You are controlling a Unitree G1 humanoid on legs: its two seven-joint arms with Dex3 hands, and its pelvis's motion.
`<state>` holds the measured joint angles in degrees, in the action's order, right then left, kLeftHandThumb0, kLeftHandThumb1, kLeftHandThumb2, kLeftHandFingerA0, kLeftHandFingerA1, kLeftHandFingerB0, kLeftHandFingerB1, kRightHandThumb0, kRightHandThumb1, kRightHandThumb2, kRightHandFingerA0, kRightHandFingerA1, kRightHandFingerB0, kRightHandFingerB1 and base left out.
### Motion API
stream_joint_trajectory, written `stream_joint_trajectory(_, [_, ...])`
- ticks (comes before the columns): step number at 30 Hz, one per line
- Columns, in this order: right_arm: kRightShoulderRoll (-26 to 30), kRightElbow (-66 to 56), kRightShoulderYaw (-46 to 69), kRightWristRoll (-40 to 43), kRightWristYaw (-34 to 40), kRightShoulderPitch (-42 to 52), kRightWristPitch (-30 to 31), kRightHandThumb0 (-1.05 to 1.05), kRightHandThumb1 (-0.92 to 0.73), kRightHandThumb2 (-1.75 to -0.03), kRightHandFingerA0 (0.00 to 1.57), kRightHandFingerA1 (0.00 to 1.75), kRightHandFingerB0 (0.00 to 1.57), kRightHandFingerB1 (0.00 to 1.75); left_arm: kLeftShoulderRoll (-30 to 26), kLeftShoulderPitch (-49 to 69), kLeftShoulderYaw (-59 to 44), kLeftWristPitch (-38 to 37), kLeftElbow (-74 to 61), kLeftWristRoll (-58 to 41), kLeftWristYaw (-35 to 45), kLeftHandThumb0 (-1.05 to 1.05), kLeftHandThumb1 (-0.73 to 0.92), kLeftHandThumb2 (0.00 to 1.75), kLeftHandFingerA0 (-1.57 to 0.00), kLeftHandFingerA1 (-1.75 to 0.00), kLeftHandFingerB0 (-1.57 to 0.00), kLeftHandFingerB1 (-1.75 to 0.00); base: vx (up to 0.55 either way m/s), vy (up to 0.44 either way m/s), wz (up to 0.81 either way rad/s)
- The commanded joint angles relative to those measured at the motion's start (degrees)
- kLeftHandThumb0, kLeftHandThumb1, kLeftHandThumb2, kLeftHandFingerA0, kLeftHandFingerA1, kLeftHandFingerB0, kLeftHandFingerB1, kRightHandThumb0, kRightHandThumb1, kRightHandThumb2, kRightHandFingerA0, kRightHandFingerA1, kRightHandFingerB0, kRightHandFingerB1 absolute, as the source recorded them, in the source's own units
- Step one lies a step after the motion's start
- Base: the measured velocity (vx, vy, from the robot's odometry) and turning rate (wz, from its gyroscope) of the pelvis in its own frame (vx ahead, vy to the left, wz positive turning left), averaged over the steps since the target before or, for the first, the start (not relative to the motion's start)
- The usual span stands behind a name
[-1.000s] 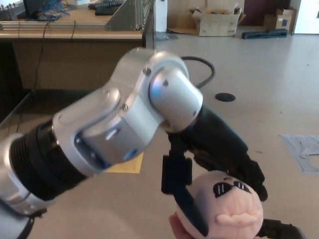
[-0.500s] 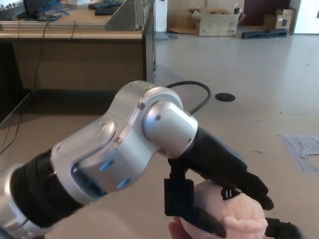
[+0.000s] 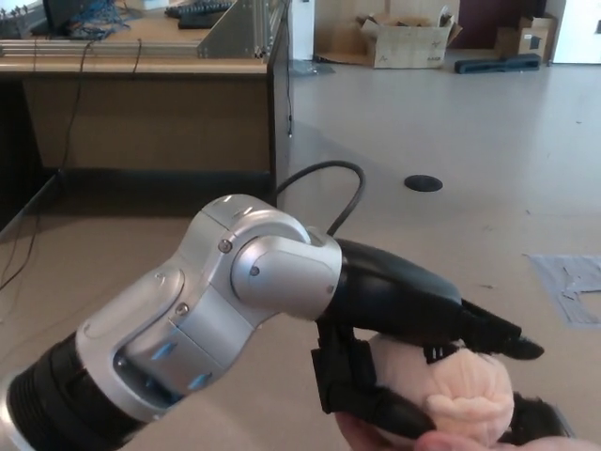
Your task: The robot extends its left hand to pick up an emotional support dumpling from the palm of a person and brings its hand down by its side. Then it extends its arm again to hand the dumpling back to the person.
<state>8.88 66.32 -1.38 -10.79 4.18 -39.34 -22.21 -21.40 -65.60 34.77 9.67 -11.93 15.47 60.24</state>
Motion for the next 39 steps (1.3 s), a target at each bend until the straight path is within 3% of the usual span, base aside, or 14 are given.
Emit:
stream_joint_trajectory(1, [0.6, 0.8, 0.4, 0.4, -0.2, -2.0, 0.2, -0.36, -0.55, -0.57, 0.56, 0.42, 0.73, 0.45, -1.3, 0.4, 0.5, -5.4, 0.7, 2.7, 0.1, -1.05, 0.77, 1.18, 0.0, 0.0, 0.0, 0.0, 0.0, 0.0, 0.0])
stream_joint_trajectory(4, [0.7, 1.0, 0.4, 0.4, -0.2, -2.3, 0.2, -0.36, -0.55, -0.57, 0.56, 0.42, 0.73, 0.45, -1.6, 0.5, -0.1, -6.3, 1.2, 2.6, -0.1, -1.05, 0.76, 1.21, 0.0, 0.0, 0.0, 0.0, 0.0, 0.0, 0.0])
stream_joint_trajectory(5, [0.6, 1.2, 0.4, 0.4, -0.2, -2.6, 0.3, -0.36, -0.55, -0.57, 0.56, 0.42, 0.73, 0.45, -1.8, 0.6, -0.3, -6.2, 1.2, 3.1, -0.5, -1.05, 0.76, 1.08, 0.0, 0.0, 0.0, 0.0, 0.0, 0.0, 0.0])
stream_joint_trajectory(12, [0.5, 1.3, 0.4, 0.4, -0.2, -2.6, 0.2, -0.36, -0.55, -0.57, 0.56, 0.42, 0.73, 0.45, -1.6, 1.5, -1.3, -7.8, 1.9, 3.5, -1.7, -1.05, 0.77, 1.06, 0.0, 0.0, 0.0, 0.0, 0.0, 0.0, 0.0])
stream_joint_trajectory(13, [0.5, 1.4, 0.4, 0.4, -0.1, -2.7, 0.3, -0.36, -0.55, -0.57, 0.56, 0.42, 0.73, 0.45, -1.8, 0.5, -1.1, -7.4, 2.3, 3.9, -0.6, -1.05, 0.6, 1.34, 0.0, 0.0, 0.0, 0.0, 0.0, 0.0, 0.0])
stream_joint_trajectory(18, [0.5, 1.5, 0.4, 0.4, -0.1, -2.5, 0.3, -0.36, -0.55, -0.57, 0.56, 0.42, 0.73, 0.45, -2.3, -1.8, -0.9, -7.9, 3.5, 4.5, 1.0, -1.05, 0.61, 1.33, 0.0, 0.0, 0.0, 0.0, 0.0, 0.0, 0.0])
stream_joint_trajectory(19, [0.4, 1.5, 0.4, 0.3, -0.1, -2.4, 0.3, -0.36, -0.55, -0.57, 0.56, 0.42, 0.73, 0.45, -2.5, -2.4, -0.5, -7.5, 3.4, 4.9, 1.9, -1.05, 0.73, 1.04, 0.0, 0.0, 0.0, 0.0, 0.0, 0.0, 0.0])
stream_joint_trajectory(27, [0.5, 1.6, 0.3, 0.2, -0.2, -2.0, 0.3, -0.36, -0.55, -0.57, 0.56, 0.42, 0.73, 0.45, -2.8, -4.3, 0.3, -5.8, 3.1, 4.4, 6.1, -1.05, 0.73, 1.09, 0.0, 0.0, 0.0, 0.0, 0.0, 0.0, 0.0])
stream_joint_trajectory(28, [0.4, 1.6, 0.3, 0.2, -0.2, -2.0, 0.3, -0.36, -0.55, -0.57, 0.56, 0.42, 0.73, 0.45, -2.0, -5.1, -0.5, -4.8, 5.5, -0.9, 10.1, -1.05, 0.72, 0.95, 0.0, 0.0, 0.0, 0.0, 0.0, 0.0, 0.0])
stream_joint_trajectory(29, [0.5, 1.6, 0.3, 0.2, -0.2, -1.9, 0.3, -0.36, -0.55, -0.57, 0.56, 0.42, 0.73, 0.45, -1.9, -5.8, 0.1, -5.7, 6.2, -1.1, 11.0, -1.05, 0.61, 1.22, 0.0, 0.0, 0.0, 0.0, 0.0, 0.0, 0.0])
stream_joint_trajectory(30, [0.5, 1.6, 0.3, 0.2, -0.2, -1.9, 0.2, -0.36, -0.55, -0.57, 0.56, 0.42, 0.73, 0.45, -1.9, -6.2, 0.6, -6.8, 6.7, -0.4, 11.3, -1.05, 0.74, 1.0, 0.0, 0.0, 0.0, 0.0, 0.0, 0.0, 0.0])
stream_joint_trajectory(32, [0.5, 1.6, 0.3, 0.2, -0.2, -2.0, 0.3, -0.36, -0.55, -0.57, 0.56, 0.42, 0.73, 0.45, -1.8, -6.5, 1.1, -7.8, 7.2, 0.3, 11.2, -1.05, 0.74, 1.0, 0.0, 0.0, 0.0, 0.0, 0.0, 0.0, 0.0])
stream_joint_trajectory(33, [0.5, 1.6, 0.3, 0.2, -0.2, -2.0, 0.3, -0.36, -0.55, -0.57, 0.56, 0.42, 0.73, 0.45, -1.4, -6.2, 1.1, -6.7, 7.0, 0.6, 10.8, -1.05, 0.54, 1.26, 0.0, 0.0, 0.0, 0.0, 0.0, 0.0, 0.0])
stream_joint_trajectory(39, [0.4, 1.6, 0.2, 0.2, -0.2, -2.2, 0.3, -0.36, -0.55, -0.57, 0.56, 0.42, 0.73, 0.45, -0.3, -2.6, -0.4, -5.2, 5.6, 2.1, 6.5, -1.05, 0.55, 1.36, 0.0, 0.0, 0.0, 0.0, 0.0, 0.0, 0.0])
